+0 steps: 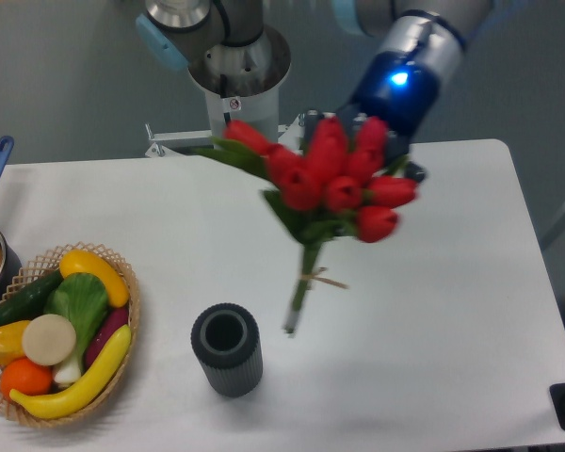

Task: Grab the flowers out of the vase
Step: 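Lift the gripped tulip bunch up out of the grey vase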

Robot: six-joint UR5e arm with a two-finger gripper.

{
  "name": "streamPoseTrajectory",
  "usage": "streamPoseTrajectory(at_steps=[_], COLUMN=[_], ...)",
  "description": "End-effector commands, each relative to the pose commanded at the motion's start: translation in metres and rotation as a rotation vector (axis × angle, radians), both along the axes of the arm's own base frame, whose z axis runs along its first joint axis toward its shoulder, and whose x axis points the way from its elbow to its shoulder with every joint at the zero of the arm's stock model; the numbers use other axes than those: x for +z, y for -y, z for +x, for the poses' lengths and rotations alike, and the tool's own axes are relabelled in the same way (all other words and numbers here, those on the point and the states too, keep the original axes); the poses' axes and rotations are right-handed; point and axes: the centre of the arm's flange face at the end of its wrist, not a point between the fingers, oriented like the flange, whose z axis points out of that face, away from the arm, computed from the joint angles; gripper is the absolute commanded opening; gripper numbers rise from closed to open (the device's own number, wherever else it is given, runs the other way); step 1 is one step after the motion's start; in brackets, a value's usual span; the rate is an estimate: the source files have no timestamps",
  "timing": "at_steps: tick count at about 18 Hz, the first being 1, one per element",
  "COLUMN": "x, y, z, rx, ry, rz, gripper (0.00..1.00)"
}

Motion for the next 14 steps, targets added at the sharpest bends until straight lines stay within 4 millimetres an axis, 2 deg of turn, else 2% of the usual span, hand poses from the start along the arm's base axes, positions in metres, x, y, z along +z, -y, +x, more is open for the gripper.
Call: streamPoseTrajectory(at_steps=[6, 14], x=[-0.027, -0.032], y=[0.006, 0.008], z=[-0.042, -0.046], rx=[0.014, 0.017], ry=[-0.025, -0.032], rz=[-0.016, -0.023], gripper=[0.38, 0.38])
